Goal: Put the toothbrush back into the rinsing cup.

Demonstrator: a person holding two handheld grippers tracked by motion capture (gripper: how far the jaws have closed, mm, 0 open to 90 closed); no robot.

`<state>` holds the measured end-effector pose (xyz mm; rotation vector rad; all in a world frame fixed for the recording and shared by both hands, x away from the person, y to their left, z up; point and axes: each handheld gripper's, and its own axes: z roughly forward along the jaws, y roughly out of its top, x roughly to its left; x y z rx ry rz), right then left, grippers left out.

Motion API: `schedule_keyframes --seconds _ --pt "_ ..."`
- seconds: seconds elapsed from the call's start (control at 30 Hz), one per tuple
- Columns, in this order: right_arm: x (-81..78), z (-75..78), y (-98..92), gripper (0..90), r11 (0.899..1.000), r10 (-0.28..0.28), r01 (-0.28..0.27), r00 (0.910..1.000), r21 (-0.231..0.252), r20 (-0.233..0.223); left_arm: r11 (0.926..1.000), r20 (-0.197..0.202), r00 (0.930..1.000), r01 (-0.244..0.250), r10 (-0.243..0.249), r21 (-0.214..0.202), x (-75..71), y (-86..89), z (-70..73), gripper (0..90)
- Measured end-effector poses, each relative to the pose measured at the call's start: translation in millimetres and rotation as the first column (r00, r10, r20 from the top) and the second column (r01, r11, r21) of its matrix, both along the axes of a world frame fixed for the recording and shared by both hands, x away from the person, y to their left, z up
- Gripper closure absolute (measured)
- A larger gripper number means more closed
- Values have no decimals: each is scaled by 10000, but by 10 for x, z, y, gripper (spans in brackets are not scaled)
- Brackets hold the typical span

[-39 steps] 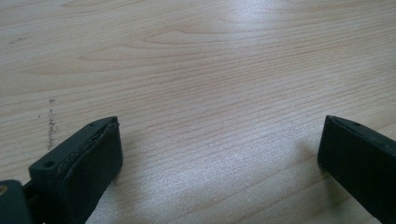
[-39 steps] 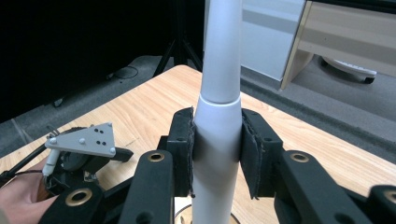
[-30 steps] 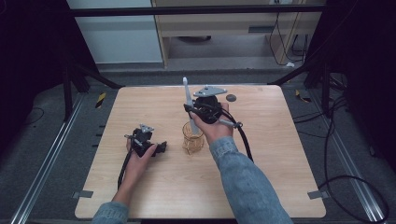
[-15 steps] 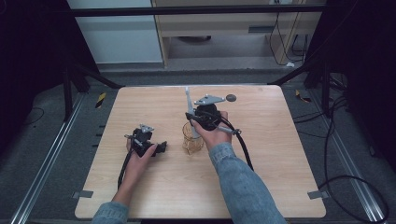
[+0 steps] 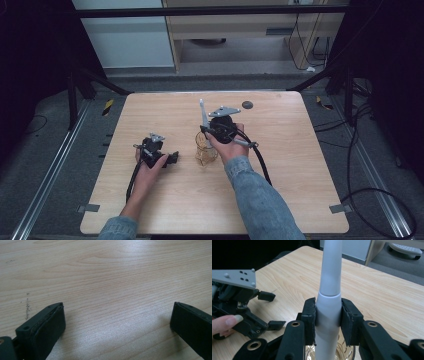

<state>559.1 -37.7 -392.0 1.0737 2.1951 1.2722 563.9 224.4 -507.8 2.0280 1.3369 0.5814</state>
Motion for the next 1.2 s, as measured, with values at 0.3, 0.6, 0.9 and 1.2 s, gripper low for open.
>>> schedule_keyframes --seconds 0.3,0.6,0.9,1.2 --pt "12 -45 -14 673 10000 -16 15 9999 -82 -125 10000 2 10000 -5 5 -1 0 -1 0 0" --pt "30 -81 -37 672 9997 -82 77 9996 -215 -259 10000 4 10000 -10 10 -1 0 -1 0 0" --pt "25 -108 -10 672 9992 -47 33 9995 -404 -328 10000 2 10000 -7 7 -3 0 -1 0 0" --pt "33 -133 17 672 9986 -23 3 9993 -534 -381 10000 2 10000 -6 6 0 0 -1 0 0"
